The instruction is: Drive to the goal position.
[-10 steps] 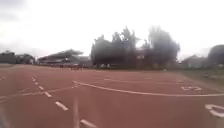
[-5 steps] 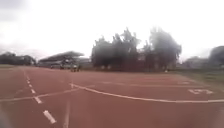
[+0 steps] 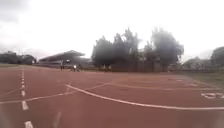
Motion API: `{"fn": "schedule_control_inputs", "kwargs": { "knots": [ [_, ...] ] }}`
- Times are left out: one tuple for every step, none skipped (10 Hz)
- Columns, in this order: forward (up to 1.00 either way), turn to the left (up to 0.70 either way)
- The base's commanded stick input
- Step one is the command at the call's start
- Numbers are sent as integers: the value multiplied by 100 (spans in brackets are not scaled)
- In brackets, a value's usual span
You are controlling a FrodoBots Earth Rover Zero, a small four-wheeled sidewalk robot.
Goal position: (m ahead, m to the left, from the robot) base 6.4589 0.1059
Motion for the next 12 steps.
{"fn": "schedule_control_inputs", "kwargs": {
  "knots": [
    [70,0],
    [70,0],
    [70,0],
    [70,0],
    [70,0],
    [70,2],
    [70,6],
    [70,6],
    [70,6],
    [70,4],
    [70,0],
    [70,0]
  ]
}}
